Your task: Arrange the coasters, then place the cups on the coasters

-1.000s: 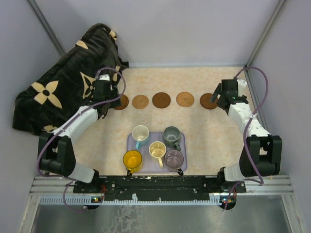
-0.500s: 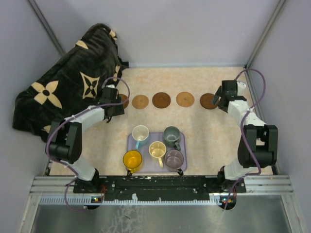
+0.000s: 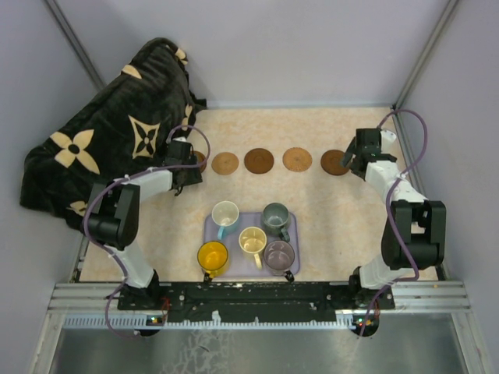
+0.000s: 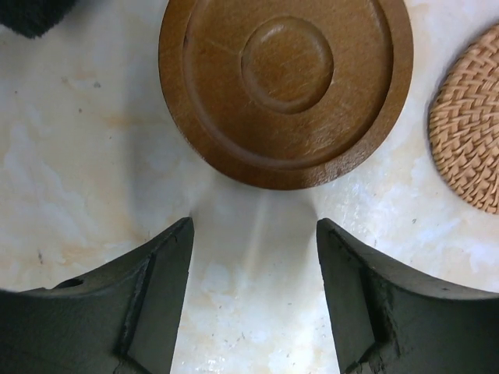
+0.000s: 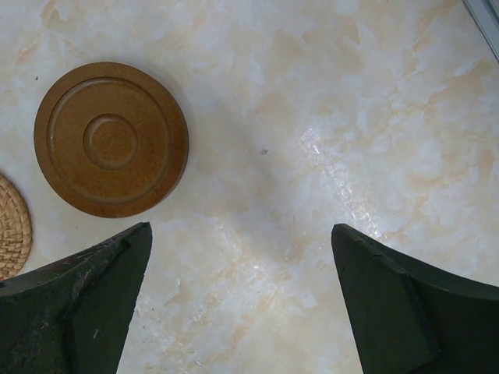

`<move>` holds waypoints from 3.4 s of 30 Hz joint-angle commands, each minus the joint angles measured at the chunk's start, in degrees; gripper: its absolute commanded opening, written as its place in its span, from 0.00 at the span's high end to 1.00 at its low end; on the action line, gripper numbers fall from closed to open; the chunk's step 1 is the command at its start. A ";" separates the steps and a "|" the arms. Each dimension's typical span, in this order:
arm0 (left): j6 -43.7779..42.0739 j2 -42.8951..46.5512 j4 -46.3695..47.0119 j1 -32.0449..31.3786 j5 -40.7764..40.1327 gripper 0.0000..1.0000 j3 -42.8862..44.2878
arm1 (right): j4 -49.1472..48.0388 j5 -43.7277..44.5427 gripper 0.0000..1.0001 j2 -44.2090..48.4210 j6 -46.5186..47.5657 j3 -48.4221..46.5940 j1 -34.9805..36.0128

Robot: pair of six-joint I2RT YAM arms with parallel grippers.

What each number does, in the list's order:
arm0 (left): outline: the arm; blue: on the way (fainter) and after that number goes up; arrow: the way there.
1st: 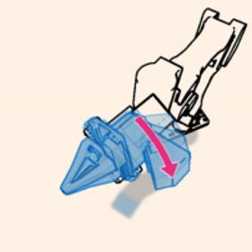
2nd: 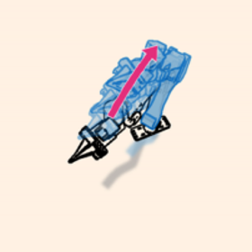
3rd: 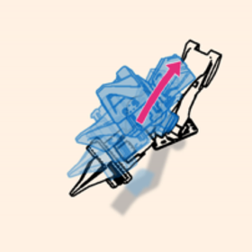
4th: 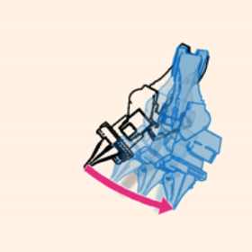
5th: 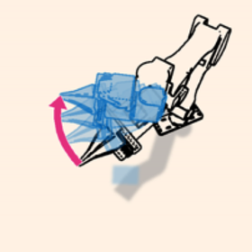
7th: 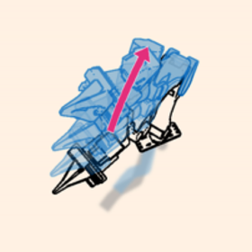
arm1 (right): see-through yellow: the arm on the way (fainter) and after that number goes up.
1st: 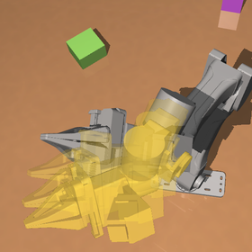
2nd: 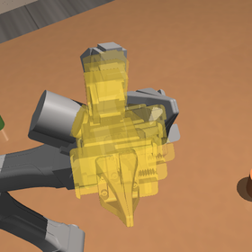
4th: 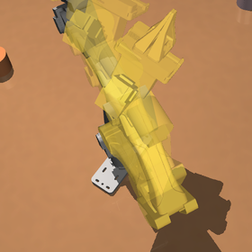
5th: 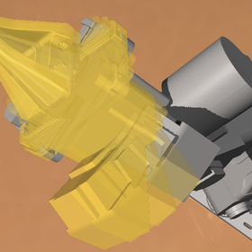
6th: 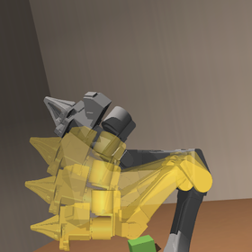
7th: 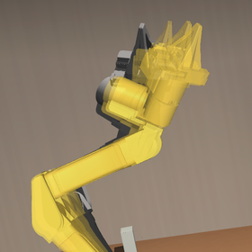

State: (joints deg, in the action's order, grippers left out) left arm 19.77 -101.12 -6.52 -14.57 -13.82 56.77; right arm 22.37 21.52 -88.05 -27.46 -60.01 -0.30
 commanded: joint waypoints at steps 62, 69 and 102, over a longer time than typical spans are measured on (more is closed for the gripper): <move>-1.63 32.17 -9.78 0.94 -3.87 0.28 -5.66 | 6.40 -2.33 0.01 22.15 2.63 0.24 -0.14; -1.37 42.24 -12.86 0.95 -0.58 0.28 -9.21 | 10.05 -9.51 0.01 28.23 4.57 2.85 -0.13; 7.29 49.61 -14.78 -11.81 3.61 0.20 -19.45 | 24.32 -1.97 0.20 28.47 -18.71 10.69 52.23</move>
State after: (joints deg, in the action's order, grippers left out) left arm 26.15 -51.44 -22.31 -26.28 -10.87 37.74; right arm 50.85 18.33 -57.67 -43.07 -49.45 49.69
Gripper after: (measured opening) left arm 0.794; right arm 0.798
